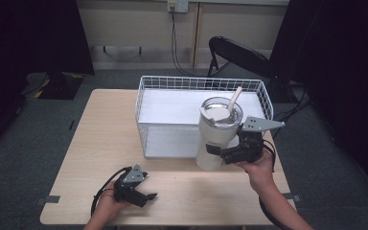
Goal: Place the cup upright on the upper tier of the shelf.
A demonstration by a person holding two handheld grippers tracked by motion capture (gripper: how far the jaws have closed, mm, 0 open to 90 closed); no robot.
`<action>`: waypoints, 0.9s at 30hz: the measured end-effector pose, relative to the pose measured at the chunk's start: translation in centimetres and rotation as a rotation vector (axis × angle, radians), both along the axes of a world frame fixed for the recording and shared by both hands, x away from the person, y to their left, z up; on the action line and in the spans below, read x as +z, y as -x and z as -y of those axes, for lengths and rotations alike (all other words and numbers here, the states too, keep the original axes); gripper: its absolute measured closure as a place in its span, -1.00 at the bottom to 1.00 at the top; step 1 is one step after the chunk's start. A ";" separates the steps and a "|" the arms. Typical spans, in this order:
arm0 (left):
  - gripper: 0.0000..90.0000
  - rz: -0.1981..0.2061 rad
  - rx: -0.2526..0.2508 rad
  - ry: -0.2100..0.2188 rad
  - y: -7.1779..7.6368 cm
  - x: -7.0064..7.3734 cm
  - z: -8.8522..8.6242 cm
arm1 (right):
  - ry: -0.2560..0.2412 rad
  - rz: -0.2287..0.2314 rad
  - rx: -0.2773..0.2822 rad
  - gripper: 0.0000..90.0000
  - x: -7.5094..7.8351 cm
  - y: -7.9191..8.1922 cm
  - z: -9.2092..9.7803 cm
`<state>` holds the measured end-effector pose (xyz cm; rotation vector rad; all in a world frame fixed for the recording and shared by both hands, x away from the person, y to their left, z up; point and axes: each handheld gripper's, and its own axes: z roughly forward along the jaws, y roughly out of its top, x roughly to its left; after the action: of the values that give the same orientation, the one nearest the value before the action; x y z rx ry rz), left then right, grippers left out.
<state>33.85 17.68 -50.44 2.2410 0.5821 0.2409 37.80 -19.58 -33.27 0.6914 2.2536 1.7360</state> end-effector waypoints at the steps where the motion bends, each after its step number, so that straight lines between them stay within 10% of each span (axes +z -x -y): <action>1: -0.68 0.000 0.000 0.000 0.0 0.0 0.0 | 0.004 -0.004 0.001 -0.79 0.3 -0.2 0.0; 27: -0.68 0.000 0.000 0.000 0.0 0.0 0.0 | 0.028 -0.013 0.001 -0.79 4.5 -1.4 0.1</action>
<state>33.85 17.68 -50.44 2.2409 0.5821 0.2408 39.25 -19.66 -28.76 0.6982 2.2825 1.7025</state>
